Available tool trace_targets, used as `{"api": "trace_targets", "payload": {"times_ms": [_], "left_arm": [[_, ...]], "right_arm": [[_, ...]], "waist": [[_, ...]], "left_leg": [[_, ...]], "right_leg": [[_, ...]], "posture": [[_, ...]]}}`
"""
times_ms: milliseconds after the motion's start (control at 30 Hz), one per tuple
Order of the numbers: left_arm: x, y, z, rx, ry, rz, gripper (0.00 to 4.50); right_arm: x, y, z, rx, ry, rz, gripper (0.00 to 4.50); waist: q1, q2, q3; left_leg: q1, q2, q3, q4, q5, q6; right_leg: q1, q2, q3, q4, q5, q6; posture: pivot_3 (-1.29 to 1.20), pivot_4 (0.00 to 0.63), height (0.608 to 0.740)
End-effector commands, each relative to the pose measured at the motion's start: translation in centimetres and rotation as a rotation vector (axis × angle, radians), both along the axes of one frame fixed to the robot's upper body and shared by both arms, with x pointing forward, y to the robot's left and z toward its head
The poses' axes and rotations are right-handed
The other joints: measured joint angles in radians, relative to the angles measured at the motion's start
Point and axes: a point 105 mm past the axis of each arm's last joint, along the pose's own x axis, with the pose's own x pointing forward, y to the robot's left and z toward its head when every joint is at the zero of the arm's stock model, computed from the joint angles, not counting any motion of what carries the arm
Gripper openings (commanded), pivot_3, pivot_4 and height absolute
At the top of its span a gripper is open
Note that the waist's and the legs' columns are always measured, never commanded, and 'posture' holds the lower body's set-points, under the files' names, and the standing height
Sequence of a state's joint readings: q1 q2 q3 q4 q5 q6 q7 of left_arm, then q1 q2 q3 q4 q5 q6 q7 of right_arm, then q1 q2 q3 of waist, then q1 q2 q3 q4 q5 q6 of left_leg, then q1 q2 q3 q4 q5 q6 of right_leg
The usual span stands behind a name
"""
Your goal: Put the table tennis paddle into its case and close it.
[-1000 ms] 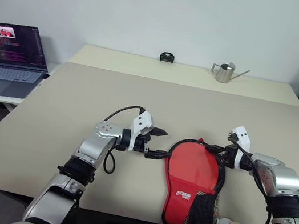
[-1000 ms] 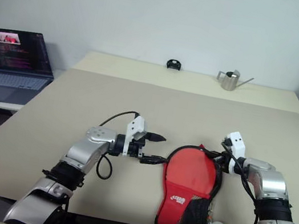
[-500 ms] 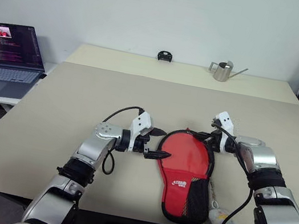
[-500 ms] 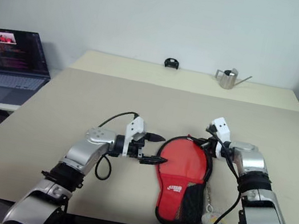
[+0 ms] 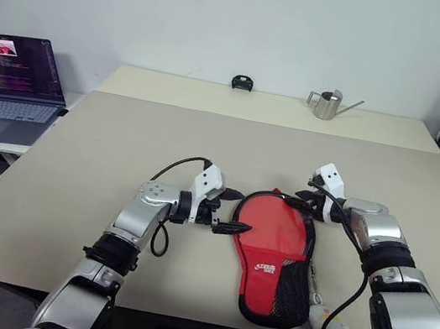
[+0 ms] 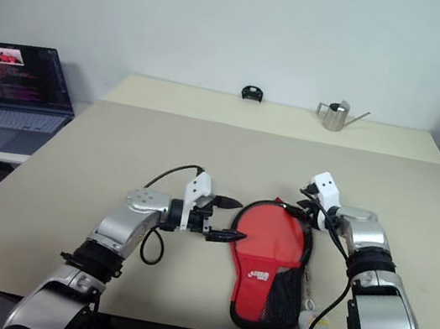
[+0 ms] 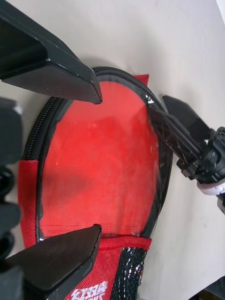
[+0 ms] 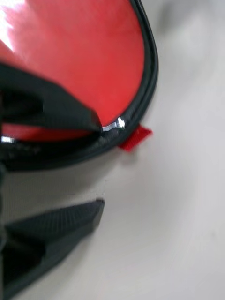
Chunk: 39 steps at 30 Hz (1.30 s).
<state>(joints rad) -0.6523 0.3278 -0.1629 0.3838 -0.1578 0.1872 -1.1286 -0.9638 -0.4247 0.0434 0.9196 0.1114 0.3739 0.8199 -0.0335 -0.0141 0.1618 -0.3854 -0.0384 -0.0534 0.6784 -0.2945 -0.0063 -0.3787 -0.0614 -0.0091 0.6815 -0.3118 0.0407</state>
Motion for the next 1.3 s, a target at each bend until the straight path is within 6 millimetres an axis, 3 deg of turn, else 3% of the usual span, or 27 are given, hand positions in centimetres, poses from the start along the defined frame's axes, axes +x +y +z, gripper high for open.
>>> {"api": "trace_targets", "payload": {"times_ms": [33,133,267,333,467,600,767,933,1200,1300], "left_arm": [[0.0,-1.1,1.5,-0.017,-0.056,-0.043,4.50],[0.1,-1.9,1.6,-0.018,-0.061,-0.067,4.50],[0.3,-3.5,1.8,-0.010,-0.071,-0.111,4.50],[0.4,-4.2,1.8,-0.003,-0.077,-0.137,4.50],[0.6,-5.7,1.3,0.030,-0.079,-0.192,4.50],[0.6,-7.0,0.4,0.052,-0.069,-0.232,4.50],[0.5,-8.1,-0.3,0.064,-0.065,-0.266,4.50],[0.5,-8.4,-1.0,0.082,-0.057,-0.273,4.50],[0.0,-8.9,-2.3,0.101,-0.034,-0.295,4.50],[-0.1,-9.0,-2.3,0.100,-0.034,-0.301,4.50]], "right_arm": [[1.2,-0.1,4.8,0.144,-0.131,-0.047,3.03],[0.8,-0.8,6.4,0.210,-0.154,-0.061,3.03],[-1.6,-1.3,7.4,0.253,-0.159,-0.035,3.03],[-3.3,-1.5,7.4,0.246,-0.147,-0.019,3.03],[-8.6,-2.3,6.7,0.183,-0.092,0.037,3.03],[-13.5,-3.6,7.2,0.163,-0.042,0.060,3.03],[-17.3,-4.7,8.1,0.159,-0.002,0.048,3.03],[-20.4,-4.2,7.6,0.138,0.057,0.082,3.03],[-23.9,-3.5,4.1,0.077,0.187,0.066,3.03],[-24.9,-3.8,3.3,0.039,0.229,0.063,3.60]], "waist": [[0.000,0.000,0.000],[0.002,0.000,0.000],[0.009,0.000,0.000],[0.011,0.000,0.000],[0.027,0.000,0.000],[0.030,0.000,0.000],[0.030,-0.001,0.001],[0.032,-0.001,0.001],[0.035,-0.002,0.001],[0.035,-0.002,0.001]], "left_leg": [[0.000,0.000,0.000,0.000,0.000,0.000],[-0.001,0.000,0.000,0.000,0.000,0.000],[-0.005,0.000,0.000,0.000,0.000,0.000],[-0.009,0.000,-0.001,0.001,0.000,0.000],[-0.016,-0.001,-0.001,0.001,0.000,0.000],[-0.015,-0.002,0.000,0.001,0.000,0.001],[-0.013,-0.001,-0.001,0.001,-0.002,0.005],[-0.012,-0.001,-0.001,0.001,-0.002,0.006],[-0.012,-0.001,0.000,0.002,-0.002,0.006],[-0.011,-0.002,-0.001,0.002,-0.002,0.006]], "right_leg": [[0.000,0.000,0.000,0.000,0.000,0.000],[0.000,0.000,0.000,-0.001,0.000,0.000],[-0.003,-0.001,-0.001,-0.001,0.000,0.000],[-0.006,-0.001,-0.002,-0.001,0.000,0.000],[-0.010,-0.002,-0.003,-0.001,0.000,0.000],[-0.011,-0.002,-0.002,-0.001,0.000,0.000],[-0.009,0.000,-0.002,0.000,0.000,0.000],[-0.008,0.001,-0.002,0.001,0.000,0.000],[-0.007,0.002,-0.002,0.000,0.000,0.001],[-0.006,0.003,-0.002,0.000,0.000,0.001]], "posture": [[0.00,0.150,0.740],[0.00,0.150,0.740],[0.00,0.150,0.740],[0.00,0.150,0.740],[0.00,0.150,0.740],[0.00,0.150,0.740],[0.00,0.150,0.740],[0.00,0.150,0.740],[0.00,0.150,0.740],[0.00,0.150,0.740]]}}
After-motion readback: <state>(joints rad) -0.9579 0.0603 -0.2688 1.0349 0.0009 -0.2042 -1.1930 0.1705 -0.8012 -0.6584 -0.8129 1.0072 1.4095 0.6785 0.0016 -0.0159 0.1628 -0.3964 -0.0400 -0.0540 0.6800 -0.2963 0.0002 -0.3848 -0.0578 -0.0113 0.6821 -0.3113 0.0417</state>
